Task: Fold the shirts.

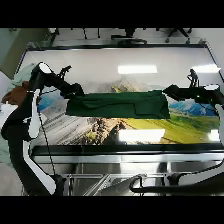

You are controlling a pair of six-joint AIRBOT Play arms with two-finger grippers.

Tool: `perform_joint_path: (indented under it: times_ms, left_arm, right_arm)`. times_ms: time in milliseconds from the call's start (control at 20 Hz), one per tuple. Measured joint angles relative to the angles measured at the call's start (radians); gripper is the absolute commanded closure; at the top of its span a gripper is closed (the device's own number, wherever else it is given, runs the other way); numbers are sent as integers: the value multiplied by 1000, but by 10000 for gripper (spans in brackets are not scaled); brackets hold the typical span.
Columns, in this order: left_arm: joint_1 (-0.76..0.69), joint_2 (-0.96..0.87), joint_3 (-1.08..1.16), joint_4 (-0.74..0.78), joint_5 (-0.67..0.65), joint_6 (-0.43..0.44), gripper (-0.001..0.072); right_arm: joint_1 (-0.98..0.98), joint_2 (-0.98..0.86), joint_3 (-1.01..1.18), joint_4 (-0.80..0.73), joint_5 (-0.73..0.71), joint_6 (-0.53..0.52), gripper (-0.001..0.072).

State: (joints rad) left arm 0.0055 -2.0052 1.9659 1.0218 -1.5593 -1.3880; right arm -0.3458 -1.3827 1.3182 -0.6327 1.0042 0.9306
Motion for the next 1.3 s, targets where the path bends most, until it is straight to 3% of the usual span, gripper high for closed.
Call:
perform_joint_path:
  times_ms: [200,400,450,500,550,600,650,700,750,1050,1300]
  left_arm:
    - [7,34,51,-5,-29,-5,64]
    - [-13,80,55,-5,-51,-8,64]
    - [-23,93,45,-6,-57,-8,65]
    - [-33,105,32,-5,-53,-8,65]
    - [-45,117,15,-4,-48,-8,65]
    - [-58,126,-3,-5,-37,-9,67]
    - [-74,134,-24,-5,-27,-9,255]
    - [-93,141,-47,-5,-11,-11,575]
    - [-112,145,-70,-5,9,-11,692]
    - [-306,121,-204,-39,291,-6,693]
    - [-521,-77,-83,-69,468,0,693]
  right_arm:
    - [-8,-18,14,-158,69,69,5]
    - [28,-77,20,-177,107,94,20]
    - [42,-92,21,-165,111,96,146]
    - [55,-107,22,-154,116,97,432]
    - [68,-124,21,-148,121,97,642]
    - [80,-138,19,-130,130,98,694]
    - [91,-145,20,-130,130,97,694]
    - [98,-151,23,-122,133,95,694]
    - [103,-153,28,-120,137,94,695]
    - [108,-62,134,-125,253,101,695]
    - [109,64,275,-103,407,187,695]
